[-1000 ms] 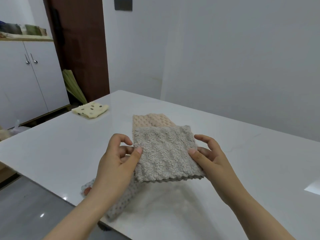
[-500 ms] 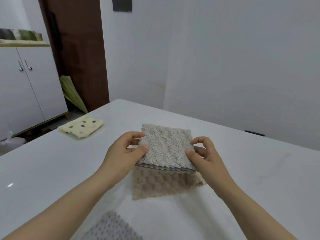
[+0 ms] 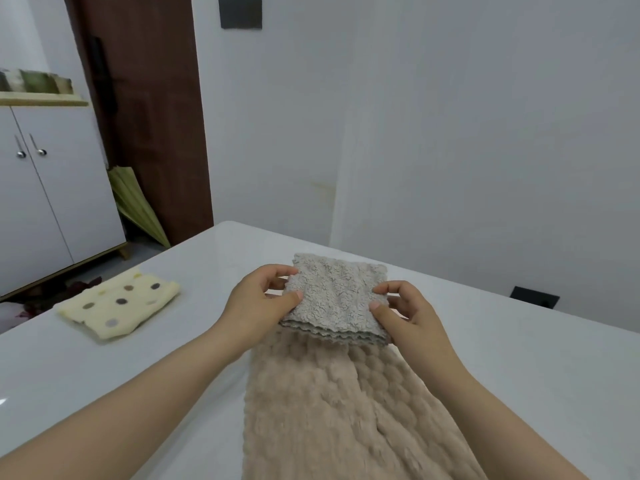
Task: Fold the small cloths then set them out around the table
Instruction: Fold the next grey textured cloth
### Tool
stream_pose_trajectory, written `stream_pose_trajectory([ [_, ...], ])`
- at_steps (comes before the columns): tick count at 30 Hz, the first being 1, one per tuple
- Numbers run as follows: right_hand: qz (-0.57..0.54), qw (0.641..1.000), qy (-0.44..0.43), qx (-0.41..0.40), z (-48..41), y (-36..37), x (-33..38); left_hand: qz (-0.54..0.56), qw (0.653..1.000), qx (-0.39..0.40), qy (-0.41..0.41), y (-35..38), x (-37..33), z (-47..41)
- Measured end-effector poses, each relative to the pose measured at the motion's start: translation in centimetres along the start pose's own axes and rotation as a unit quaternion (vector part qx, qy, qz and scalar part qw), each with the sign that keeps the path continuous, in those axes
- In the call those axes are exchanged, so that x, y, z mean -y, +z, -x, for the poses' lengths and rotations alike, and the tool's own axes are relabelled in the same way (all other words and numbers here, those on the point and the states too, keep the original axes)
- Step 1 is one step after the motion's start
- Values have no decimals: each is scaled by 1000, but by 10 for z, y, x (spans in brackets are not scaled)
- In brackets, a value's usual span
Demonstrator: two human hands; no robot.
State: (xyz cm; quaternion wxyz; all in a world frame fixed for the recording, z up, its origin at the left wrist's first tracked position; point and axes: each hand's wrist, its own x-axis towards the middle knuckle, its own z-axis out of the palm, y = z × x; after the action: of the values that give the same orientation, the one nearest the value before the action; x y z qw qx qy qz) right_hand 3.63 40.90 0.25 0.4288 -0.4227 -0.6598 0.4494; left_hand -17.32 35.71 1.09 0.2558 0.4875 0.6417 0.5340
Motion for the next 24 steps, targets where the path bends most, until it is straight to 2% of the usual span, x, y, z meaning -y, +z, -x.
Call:
stream_pose_trajectory([
  [6, 4, 1000, -3, -24, -52, 3, -26, 16, 1000, 16, -2, 19, 16, -62],
  [12, 6, 999, -1, -46, -93, 5, -49, 12, 1000, 0, 7, 41, 32, -105],
  [24, 38, 998, -39, -39, -116, 13, -77, 62, 994, -86, 10, 64, 70, -130],
])
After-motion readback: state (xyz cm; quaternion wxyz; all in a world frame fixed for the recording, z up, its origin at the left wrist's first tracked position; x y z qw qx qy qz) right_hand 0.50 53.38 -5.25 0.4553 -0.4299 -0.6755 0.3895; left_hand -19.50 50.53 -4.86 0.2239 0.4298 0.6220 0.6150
